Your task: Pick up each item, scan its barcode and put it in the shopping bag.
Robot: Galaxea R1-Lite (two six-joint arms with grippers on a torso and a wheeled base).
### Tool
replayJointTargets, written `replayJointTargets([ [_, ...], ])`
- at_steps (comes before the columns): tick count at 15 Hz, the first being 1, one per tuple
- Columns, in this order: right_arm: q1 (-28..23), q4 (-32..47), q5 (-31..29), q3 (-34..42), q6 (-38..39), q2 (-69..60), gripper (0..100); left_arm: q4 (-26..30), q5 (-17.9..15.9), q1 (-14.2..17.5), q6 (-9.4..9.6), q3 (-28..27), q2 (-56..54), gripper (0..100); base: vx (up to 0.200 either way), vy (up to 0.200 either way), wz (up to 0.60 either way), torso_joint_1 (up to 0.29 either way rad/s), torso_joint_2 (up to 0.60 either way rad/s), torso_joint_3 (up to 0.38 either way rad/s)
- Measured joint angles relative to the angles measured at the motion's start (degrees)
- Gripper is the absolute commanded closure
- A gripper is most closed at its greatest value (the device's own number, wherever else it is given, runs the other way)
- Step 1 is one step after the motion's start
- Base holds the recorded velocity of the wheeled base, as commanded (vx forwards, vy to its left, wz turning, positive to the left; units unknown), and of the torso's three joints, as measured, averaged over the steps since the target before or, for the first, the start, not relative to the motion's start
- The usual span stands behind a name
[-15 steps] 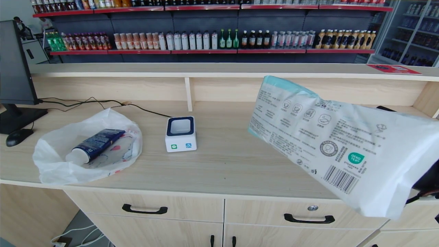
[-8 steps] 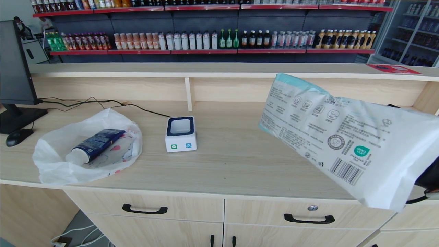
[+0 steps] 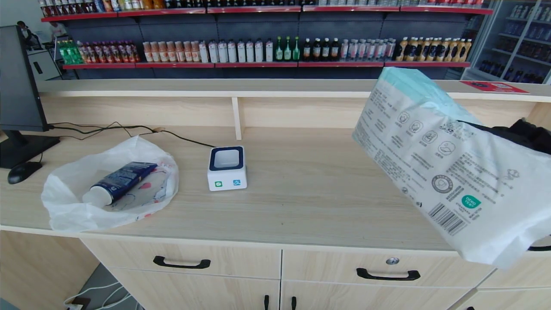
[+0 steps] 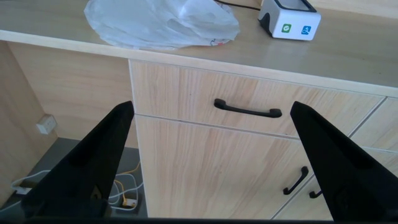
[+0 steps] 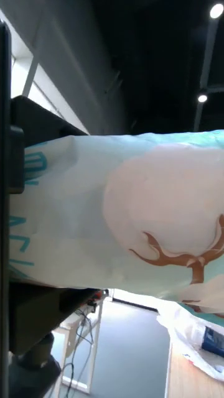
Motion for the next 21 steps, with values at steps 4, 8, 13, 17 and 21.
replayJointTargets([
  [4,-0.21,0.02,0.89,4.3,-23.78,-0.99,100,0.0,-0.02,0.05,0.01,0.0,0.0,0,0.0,0.0,0.0,0.0,0.0,0.0],
  [8,-0.83,0.05,1.26,4.99,-46.37,1.07,100,0.0,-0.02,0.0,0.01,0.0,0.0,0,0.0,0.0,0.0,0.0,0.0,0.0],
  [13,-3.46,0.02,-0.17,5.9,-75.19,4.25,100,0.0,0.0,0.05,0.01,0.0,0.0,0,0.0,0.0,0.0,0.0,0.0,0.0],
  [17,-1.38,0.09,-24.13,4.6,-93.17,8.02,100,0.0,0.02,0.05,0.0,0.0,0.0,0,0.0,0.0,0.0,0.0,0.0,0.0],
  [21,1.17,0.0,-39.58,3.15,-96.95,6.57,100,0.05,0.0,-0.01,0.12,0.0,0.0,0,0.0,0.0,0.0,0.0,0.0,0.0],
])
